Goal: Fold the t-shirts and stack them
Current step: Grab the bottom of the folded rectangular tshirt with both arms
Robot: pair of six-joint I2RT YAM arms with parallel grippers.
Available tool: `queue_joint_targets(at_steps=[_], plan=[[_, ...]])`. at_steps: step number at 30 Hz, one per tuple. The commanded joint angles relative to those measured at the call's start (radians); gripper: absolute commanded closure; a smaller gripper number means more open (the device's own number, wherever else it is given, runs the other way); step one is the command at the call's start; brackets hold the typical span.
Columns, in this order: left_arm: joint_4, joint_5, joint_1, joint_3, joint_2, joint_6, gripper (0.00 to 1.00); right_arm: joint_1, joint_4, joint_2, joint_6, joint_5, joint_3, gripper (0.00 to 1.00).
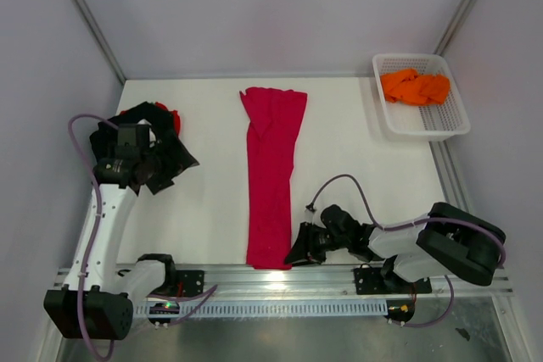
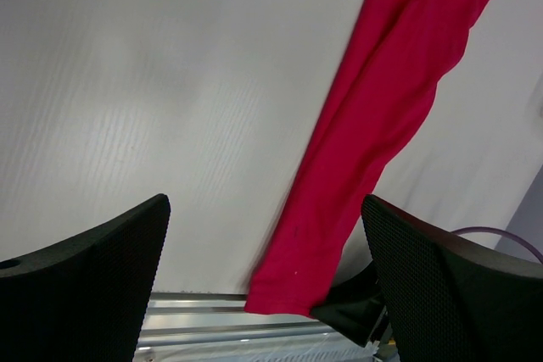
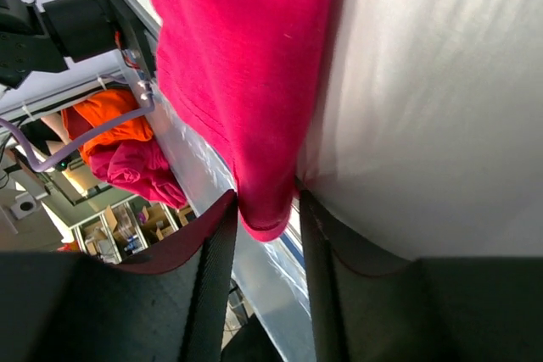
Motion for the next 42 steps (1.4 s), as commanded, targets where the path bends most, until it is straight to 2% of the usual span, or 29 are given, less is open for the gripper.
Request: queue_joint_targets(at_steps=[1, 3, 6, 7, 16, 20, 24, 26, 30, 33, 37, 42], plan=[[0.019, 0.025, 0.003, -0.044, -0.030, -0.017, 0.03, 0.013, -0.017, 0.019, -0.037, 0.013, -0.024, 0.68], [0.032, 0.047, 0.003, -0.101, -0.043, -0.035, 0.04, 0.013, -0.007, 0.031, -0.040, 0.005, -0.024, 0.74], [0.043, 0.076, 0.005, -0.179, -0.079, -0.056, 0.04, 0.013, 0.003, 0.049, -0.041, -0.001, -0.024, 0.95], [0.046, 0.086, 0.003, -0.198, -0.098, -0.063, 0.04, 0.013, 0.003, 0.052, -0.041, -0.001, -0.022, 0.97], [0.176, 0.390, 0.005, -0.464, -0.229, -0.179, 0.04, 0.013, -0.019, 0.112, -0.083, -0.032, 0.035, 0.97], [0.226, 0.539, 0.005, -0.534, -0.226, -0.165, 0.03, 0.013, -0.002, 0.141, -0.081, -0.042, 0.044, 0.97], [0.193, 0.648, -0.001, -0.587, -0.194, -0.115, 0.03, 0.011, 0.018, 0.157, -0.072, -0.042, 0.039, 0.97], [0.159, 0.614, -0.003, -0.594, -0.195, -0.106, 0.03, 0.013, 0.029, 0.161, -0.064, -0.041, 0.036, 0.97], [-0.030, 0.559, -0.003, -0.566, -0.220, -0.029, 0.04, 0.011, 0.029, 0.168, -0.063, -0.030, 0.038, 0.97], [-0.098, 0.547, -0.005, -0.606, -0.224, -0.023, 0.05, 0.013, 0.038, 0.190, -0.061, -0.035, 0.047, 0.97], [-0.032, 0.530, -0.003, -0.618, -0.252, -0.111, 0.05, 0.011, 0.059, 0.221, -0.057, -0.041, 0.064, 0.97], [0.278, 0.542, -0.006, -0.623, -0.283, -0.317, 0.05, 0.011, 0.058, 0.237, -0.058, -0.048, 0.079, 0.97]])
